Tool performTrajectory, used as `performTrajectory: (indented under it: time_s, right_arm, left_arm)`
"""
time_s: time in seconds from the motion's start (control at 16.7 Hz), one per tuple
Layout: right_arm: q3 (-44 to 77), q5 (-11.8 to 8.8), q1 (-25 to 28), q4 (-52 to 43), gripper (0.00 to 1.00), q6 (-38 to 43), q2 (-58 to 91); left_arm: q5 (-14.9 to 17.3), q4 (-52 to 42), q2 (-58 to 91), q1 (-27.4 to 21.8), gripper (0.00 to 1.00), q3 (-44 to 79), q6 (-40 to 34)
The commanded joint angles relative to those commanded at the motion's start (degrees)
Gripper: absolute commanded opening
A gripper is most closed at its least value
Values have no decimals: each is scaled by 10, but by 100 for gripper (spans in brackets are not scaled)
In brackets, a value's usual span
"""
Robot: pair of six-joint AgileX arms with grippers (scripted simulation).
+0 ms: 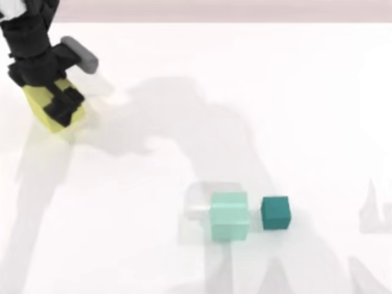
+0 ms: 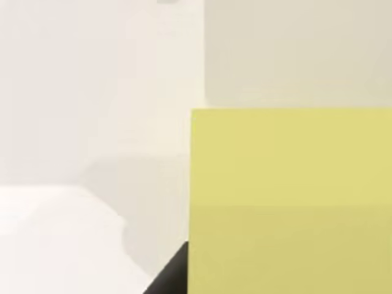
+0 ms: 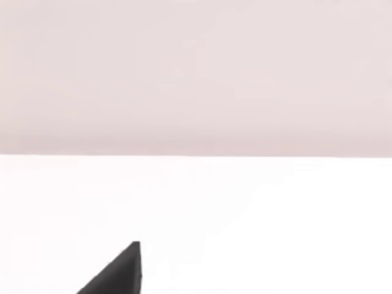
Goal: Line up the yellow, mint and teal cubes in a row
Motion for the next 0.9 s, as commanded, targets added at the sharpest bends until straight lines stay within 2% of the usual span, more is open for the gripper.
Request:
performTrajectory:
  time_s: [0.24, 0.6, 0.9]
  right_arm:
    - [0, 0, 0, 0, 100, 0, 0]
    - [0, 0, 0, 0, 100, 0, 0]
    - [0, 0, 0, 0, 100, 0, 0]
  left_arm:
    - [2, -70, -14, 8, 0, 57, -4]
    - [1, -67, -20, -2, 0, 50, 0]
    - [-1, -34, -108, -90, 0, -68, 33]
